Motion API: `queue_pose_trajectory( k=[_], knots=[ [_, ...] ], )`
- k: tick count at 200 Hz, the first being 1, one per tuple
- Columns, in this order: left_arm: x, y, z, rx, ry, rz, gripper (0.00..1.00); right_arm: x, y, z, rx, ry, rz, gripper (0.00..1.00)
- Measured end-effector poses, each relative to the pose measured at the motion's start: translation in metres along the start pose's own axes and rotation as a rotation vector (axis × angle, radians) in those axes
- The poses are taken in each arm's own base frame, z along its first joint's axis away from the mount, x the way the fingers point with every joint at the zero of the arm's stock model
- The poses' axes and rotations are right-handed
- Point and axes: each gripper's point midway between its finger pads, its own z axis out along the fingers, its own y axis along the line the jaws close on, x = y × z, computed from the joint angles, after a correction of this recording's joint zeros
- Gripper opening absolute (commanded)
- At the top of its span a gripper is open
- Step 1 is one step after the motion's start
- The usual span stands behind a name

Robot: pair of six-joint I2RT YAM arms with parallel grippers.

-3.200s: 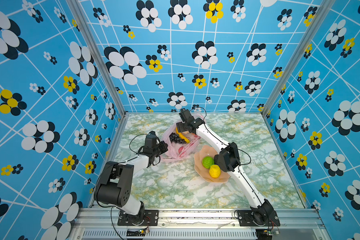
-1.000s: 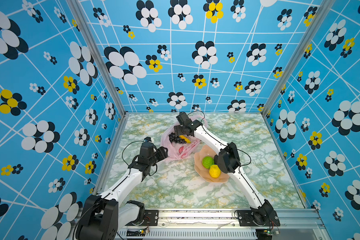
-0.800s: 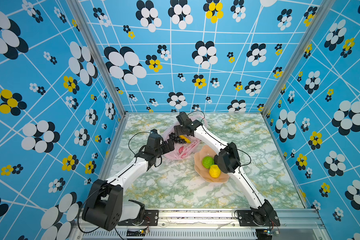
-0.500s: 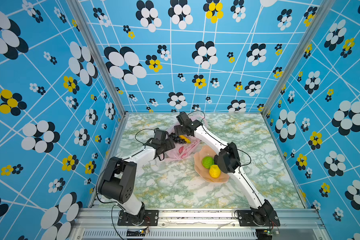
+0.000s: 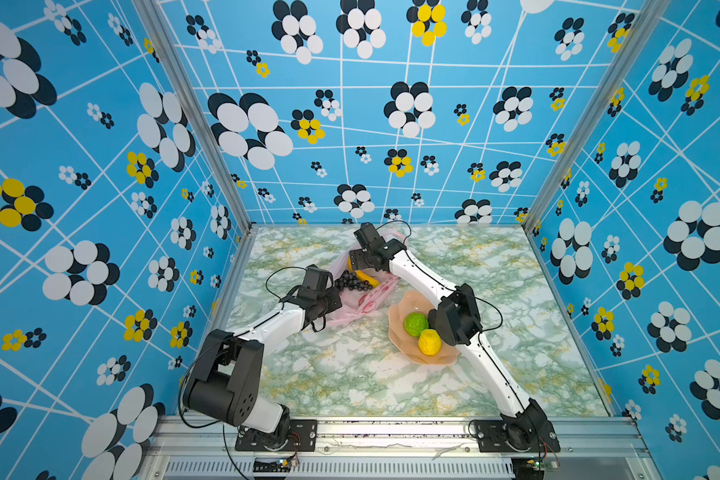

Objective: Take the fake fruits out of the plastic bag
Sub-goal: 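Grasp the pale pear with the right gripper while the left shifts the bag, then lift the pale pear out of the bag with the right gripper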

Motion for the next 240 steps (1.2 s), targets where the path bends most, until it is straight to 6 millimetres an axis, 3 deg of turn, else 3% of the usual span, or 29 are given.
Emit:
queue_pose_trajectory(
  k=[41, 74, 127, 187, 240],
  knots=[
    [0.014, 0.002, -0.019, 0.045, -0.004, -0.003, 0.0, -0.001, 0.011, -0.002, -0.028, -0.01, -0.003, 0.92],
    [0.025, 0.008, -0.017, 0.044, 0.025, -0.009, 0.0, 0.001, 0.026, -0.004, -0.063, -0.012, 0.013, 0.92],
    [0.024, 0.007, -0.008, 0.084, 0.043, 0.0, 0.0, -0.008, 0.045, -0.004, -0.087, -0.052, 0.083, 0.92],
    [0.02, -0.006, -0.007, 0.154, 0.017, 0.05, 0.0, 0.013, 0.027, 0.01, 0.024, -0.012, 0.137, 0.88],
    [0.024, -0.003, -0.005, 0.171, -0.006, 0.068, 0.0, 0.032, 0.014, 0.011, 0.093, 0.054, 0.131, 0.84]
  ],
)
